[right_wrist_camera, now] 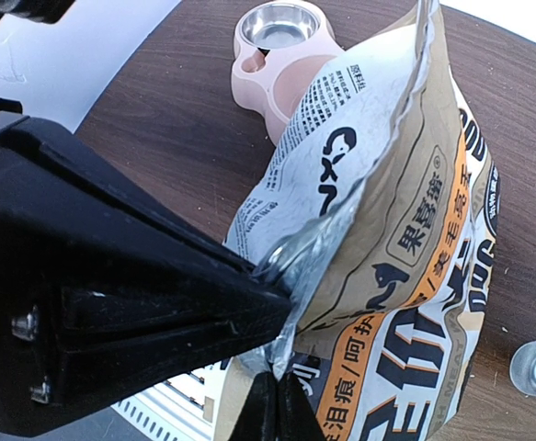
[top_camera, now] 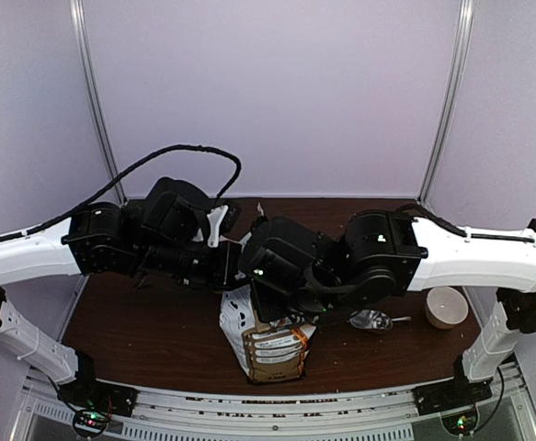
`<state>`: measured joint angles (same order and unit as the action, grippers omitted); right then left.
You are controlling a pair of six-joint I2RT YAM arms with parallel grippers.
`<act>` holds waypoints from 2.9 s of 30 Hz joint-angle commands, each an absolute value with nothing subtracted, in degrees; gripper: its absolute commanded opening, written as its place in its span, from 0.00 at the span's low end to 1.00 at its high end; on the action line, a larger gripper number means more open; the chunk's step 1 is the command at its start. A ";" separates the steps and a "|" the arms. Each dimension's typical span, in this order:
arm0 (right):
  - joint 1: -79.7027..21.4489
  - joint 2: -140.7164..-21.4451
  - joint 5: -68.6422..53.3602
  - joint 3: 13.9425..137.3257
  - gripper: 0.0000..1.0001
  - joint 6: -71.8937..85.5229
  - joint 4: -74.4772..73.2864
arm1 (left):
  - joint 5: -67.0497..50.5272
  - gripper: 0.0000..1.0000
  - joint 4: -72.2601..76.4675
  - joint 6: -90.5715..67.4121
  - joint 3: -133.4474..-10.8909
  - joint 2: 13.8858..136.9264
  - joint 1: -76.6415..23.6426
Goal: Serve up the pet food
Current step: Open the pet food bag at the center of the board.
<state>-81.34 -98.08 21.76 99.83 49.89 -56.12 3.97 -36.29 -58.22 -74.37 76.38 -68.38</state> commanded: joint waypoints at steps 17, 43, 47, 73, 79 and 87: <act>-74.64 -86.50 7.53 81.68 0.00 49.79 -39.89 | 8.36 0.00 -42.50 -57.29 -70.22 73.39 -67.21; -74.72 -89.13 15.05 83.97 0.00 50.11 -49.40 | 8.92 0.00 -44.03 -56.50 -70.30 73.59 -66.71; -73.63 -83.80 7.51 80.32 0.04 48.66 -39.43 | 8.53 0.00 -41.01 -55.48 -68.97 72.28 -66.68; -67.12 -84.70 -9.82 77.31 0.26 50.13 -23.38 | 1.24 0.00 -32.26 -51.81 -68.06 72.66 -66.71; -66.32 -85.42 -9.19 76.41 0.22 51.02 -23.53 | 1.03 0.00 -32.16 -51.31 -68.64 72.86 -66.71; -65.92 -86.08 -10.73 76.55 0.21 50.89 -21.53 | 0.57 0.00 -31.80 -50.85 -68.82 73.11 -66.71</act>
